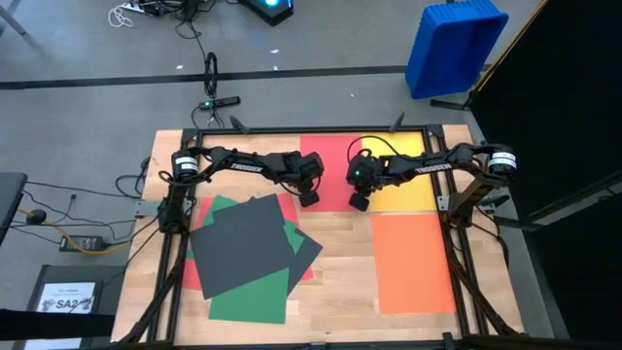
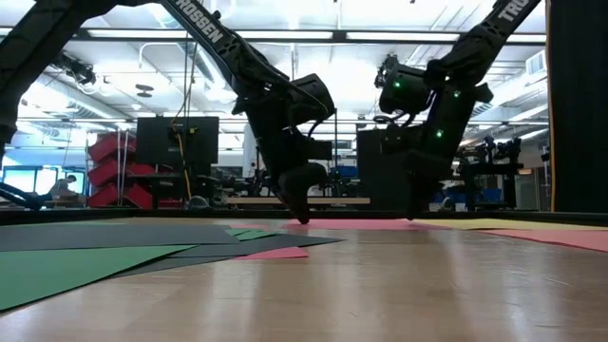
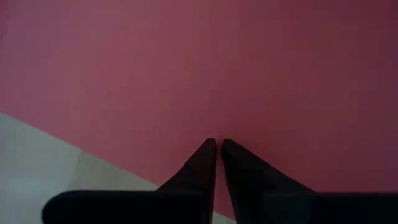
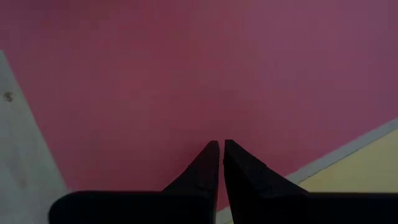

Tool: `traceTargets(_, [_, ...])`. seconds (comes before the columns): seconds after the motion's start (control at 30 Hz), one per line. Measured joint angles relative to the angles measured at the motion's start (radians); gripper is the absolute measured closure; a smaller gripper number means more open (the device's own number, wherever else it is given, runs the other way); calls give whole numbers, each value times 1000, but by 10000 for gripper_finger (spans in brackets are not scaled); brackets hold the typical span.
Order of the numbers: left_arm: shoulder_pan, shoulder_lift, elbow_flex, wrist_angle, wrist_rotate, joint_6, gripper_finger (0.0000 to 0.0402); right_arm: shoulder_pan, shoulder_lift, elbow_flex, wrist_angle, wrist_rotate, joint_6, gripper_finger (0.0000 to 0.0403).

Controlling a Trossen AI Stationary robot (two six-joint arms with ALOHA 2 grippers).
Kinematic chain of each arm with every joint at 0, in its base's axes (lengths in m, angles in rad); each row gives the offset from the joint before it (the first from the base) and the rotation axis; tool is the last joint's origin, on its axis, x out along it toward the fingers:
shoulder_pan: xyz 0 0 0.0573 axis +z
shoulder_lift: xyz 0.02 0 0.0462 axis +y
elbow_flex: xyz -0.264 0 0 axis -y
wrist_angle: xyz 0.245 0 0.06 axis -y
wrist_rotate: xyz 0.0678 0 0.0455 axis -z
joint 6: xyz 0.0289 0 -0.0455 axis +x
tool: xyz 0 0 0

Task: Organize paper
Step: Move the pink colored paper to the top center of the table

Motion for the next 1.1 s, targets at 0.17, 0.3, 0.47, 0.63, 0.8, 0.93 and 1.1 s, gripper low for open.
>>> traceTargets(0.17, [-1, 0, 0, 1, 4, -2, 385, -21, 12, 0, 30, 0, -10, 403])
traceTargets(0.3, [-2, 0, 0, 3, 5, -3, 385, -36, 49, 2, 57, -2, -23, 403])
traceTargets(0.47, [-4, 1, -1, 13, 8, -4, 385, -42, 64, 4, 67, -1, -24, 403])
traceTargets(0.63, [-4, 2, -1, 15, -7, -3, 385, -41, 58, 2, 64, -1, -24, 403])
traceTargets(0.8, [0, 2, -1, 9, -26, -2, 385, -42, 58, 3, 55, -10, -24, 403])
traceTargets(0.93, [3, 1, -1, 4, -40, 0, 385, -42, 58, 3, 51, -10, -23, 403])
traceTargets(1.1, [3, 1, -1, 4, -43, 0, 385, -41, 50, 2, 46, -11, -23, 403])
